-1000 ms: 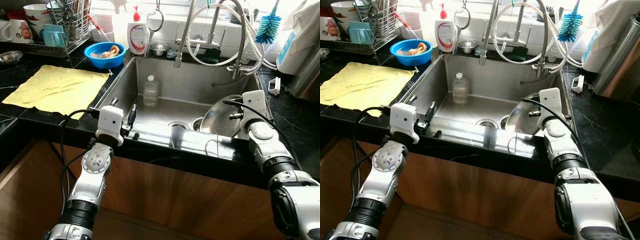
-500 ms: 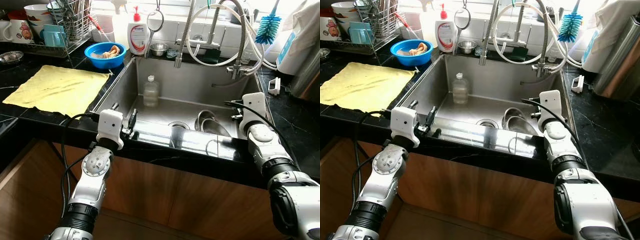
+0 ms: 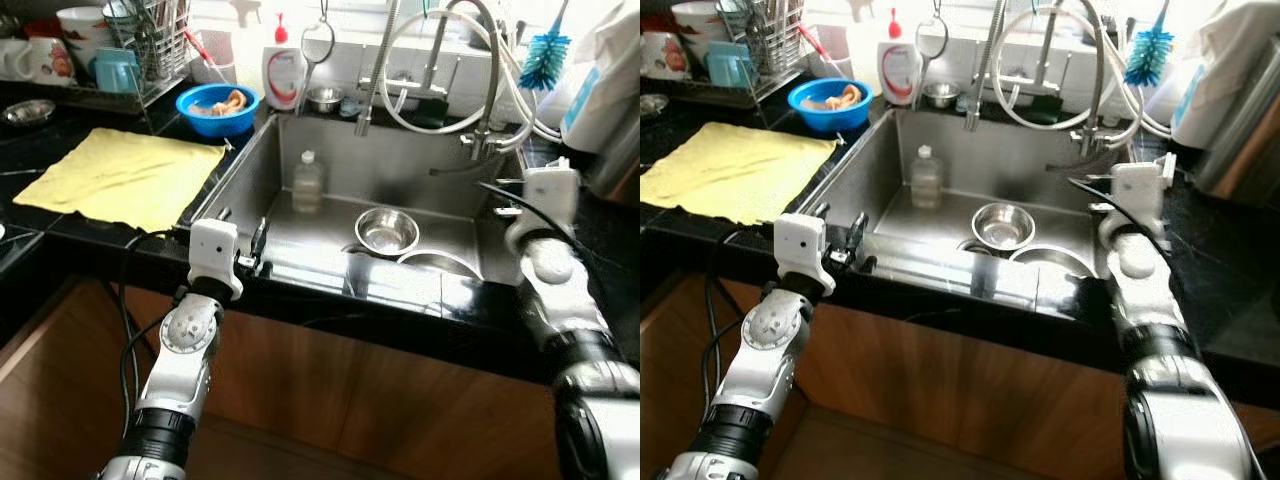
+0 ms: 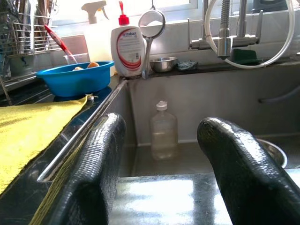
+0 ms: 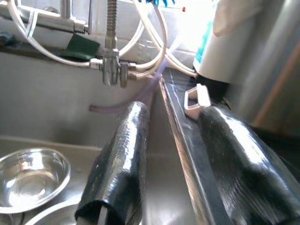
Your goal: Kitchen organization
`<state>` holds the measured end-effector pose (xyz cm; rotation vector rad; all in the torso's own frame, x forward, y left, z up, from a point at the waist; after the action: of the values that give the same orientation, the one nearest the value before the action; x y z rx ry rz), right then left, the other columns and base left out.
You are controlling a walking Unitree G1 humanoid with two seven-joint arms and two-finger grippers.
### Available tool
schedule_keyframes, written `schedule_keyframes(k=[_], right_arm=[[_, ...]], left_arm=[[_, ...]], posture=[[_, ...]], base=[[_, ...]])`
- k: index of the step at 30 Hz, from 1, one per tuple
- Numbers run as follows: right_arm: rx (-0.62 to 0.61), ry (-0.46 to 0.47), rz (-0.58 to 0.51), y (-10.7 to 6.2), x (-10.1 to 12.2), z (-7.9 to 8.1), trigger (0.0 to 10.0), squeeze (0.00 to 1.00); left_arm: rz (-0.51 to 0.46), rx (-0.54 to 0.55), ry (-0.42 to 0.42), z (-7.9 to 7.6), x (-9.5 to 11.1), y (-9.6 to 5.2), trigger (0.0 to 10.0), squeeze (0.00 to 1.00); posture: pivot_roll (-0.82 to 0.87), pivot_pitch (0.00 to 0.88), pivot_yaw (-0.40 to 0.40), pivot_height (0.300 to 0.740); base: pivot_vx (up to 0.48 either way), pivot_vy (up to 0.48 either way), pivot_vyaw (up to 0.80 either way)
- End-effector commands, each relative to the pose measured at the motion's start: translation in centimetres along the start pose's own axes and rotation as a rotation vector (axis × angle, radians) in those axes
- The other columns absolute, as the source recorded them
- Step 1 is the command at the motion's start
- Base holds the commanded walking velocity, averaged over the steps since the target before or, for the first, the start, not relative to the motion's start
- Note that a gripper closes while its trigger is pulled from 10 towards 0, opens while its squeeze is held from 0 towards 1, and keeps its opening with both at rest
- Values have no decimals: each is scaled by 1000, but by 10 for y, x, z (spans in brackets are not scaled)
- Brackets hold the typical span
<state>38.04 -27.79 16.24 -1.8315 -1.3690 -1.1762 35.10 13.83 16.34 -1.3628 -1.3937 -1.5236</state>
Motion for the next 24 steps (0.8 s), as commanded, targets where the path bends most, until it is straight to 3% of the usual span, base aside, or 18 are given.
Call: schedule_keyframes(k=[1, 3, 4, 5, 6, 9, 16, 24], right_arm=[[-12, 45, -39, -7, 12, 1, 10000, 0], [35, 76, -115, -23, 22, 16, 10000, 0], [35, 76, -115, -23, 22, 16, 10000, 0], [76, 85, -215, -43, 36, 31, 10000, 0], [85, 94, -242, -49, 40, 35, 10000, 0], [98, 111, -253, -65, 40, 43, 10000, 0], [96, 148, -230, -70, 42, 43, 10000, 0], [90, 143, -221, -68, 52, 42, 10000, 0]], left_arm=[[1, -5, -10, -1, 1, 1, 10000, 0], [0, 4, -18, 0, 0, 1, 10000, 0], [0, 4, -18, 0, 0, 1, 10000, 0], [-9, 12, -19, 0, 1, 2, 10000, 0], [-13, 14, -20, 0, 2, 2, 10000, 0], [-24, 18, -19, 0, 4, 2, 10000, 0], [-37, 24, -2, 2, 6, 2, 10000, 0], [-43, 41, 4, 5, 9, 4, 10000, 0]], posture=[[30, 0, -37, 740], [27, 0, -37, 740], [27, 0, -37, 740], [19, 0, -34, 740], [19, 0, -34, 740], [22, 0, -32, 740], [22, 0, -31, 740], [23, 0, -31, 740]], base=[[0, 0, 0], [0, 0, 0], [0, 0, 0], [0, 0, 0], [0, 0, 0], [0, 0, 0], [0, 0, 0], [0, -398, 0]])
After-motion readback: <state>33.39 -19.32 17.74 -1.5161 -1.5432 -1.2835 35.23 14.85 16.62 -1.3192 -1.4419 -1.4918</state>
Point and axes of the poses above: a point about 5 cm out from each wrist's last joint towards the gripper, its own y axis pointing out of the wrist towards the gripper, its own x axis along the axis of the wrist's last joint, z = x × y, the point moved 3 cm from there along y, pointing out of the wrist towards the gripper, and after that the axes turned 15 degrees about -y, right-handed, at the moved point
